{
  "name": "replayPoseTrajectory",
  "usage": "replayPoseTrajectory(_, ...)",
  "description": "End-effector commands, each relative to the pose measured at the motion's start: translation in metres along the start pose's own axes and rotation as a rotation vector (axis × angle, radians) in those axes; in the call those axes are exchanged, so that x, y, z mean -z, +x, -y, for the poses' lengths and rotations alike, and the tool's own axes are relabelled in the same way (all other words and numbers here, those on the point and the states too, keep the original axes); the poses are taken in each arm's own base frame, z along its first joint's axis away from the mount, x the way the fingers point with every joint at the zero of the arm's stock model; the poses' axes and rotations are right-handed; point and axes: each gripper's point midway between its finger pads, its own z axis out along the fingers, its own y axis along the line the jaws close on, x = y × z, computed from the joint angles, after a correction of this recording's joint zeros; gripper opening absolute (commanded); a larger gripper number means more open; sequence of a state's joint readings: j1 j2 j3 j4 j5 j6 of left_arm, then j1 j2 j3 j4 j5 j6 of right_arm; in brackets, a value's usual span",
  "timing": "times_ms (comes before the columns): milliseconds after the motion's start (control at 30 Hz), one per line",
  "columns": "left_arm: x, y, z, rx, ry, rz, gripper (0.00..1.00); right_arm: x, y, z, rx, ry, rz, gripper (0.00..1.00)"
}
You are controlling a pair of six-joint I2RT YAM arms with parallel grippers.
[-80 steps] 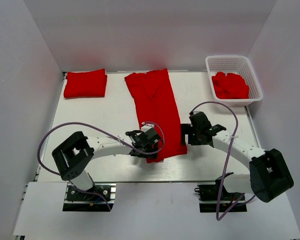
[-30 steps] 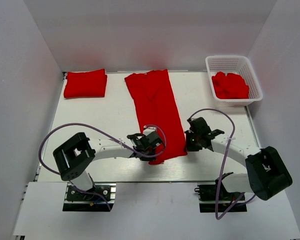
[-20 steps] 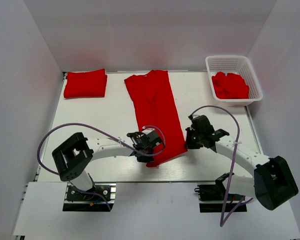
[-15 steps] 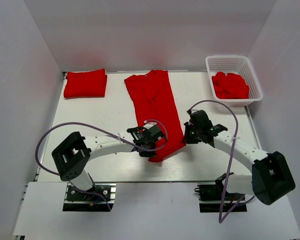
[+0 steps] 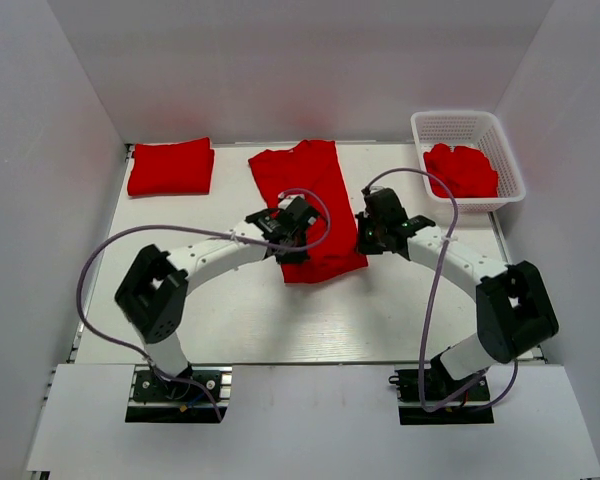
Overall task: Fold and stack the t-shirts
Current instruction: Fold the folded rectangular tshirt in 1/3 of the way
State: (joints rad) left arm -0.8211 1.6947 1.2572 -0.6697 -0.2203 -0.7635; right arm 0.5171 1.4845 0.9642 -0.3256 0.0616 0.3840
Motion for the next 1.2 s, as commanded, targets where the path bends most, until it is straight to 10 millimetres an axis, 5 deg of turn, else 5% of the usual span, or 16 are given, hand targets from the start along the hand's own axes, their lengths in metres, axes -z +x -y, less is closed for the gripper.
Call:
replayPoseTrajectory(0, -0.009, -0.032, 0.003, -0.049, -0.025, 0.038, 0.0, 0.001, -0.042, -0.008, 0.011, 0.0, 0.1, 0.0)
replayPoseTrajectory(400, -0.018, -0.098, -0.036, 0.007, -0.085, 0.124, 0.0, -0.024, -0.113, -0.004, 0.035, 0.061, 0.155, 0.0)
replayPoseTrajectory(633, -0.034, -0.122, -0.031, 0.007, -0.033, 0.132, 0.0, -0.046, -0.144, -0.003, 0.038, 0.056, 0.158, 0.0)
replayPoseTrajectory(967, -0.044, -0.147, -0.05, 0.053, -0.049, 0.157, 0.0, -0.063, -0.175, 0.0, 0.06, 0.046, 0.187, 0.0)
replayPoseTrajectory(1167, -0.062, -0.147, -0.051, 0.049, -0.019, 0.13, 0.0, -0.083, -0.172, -0.001, 0.068, 0.022, 0.153, 0.0)
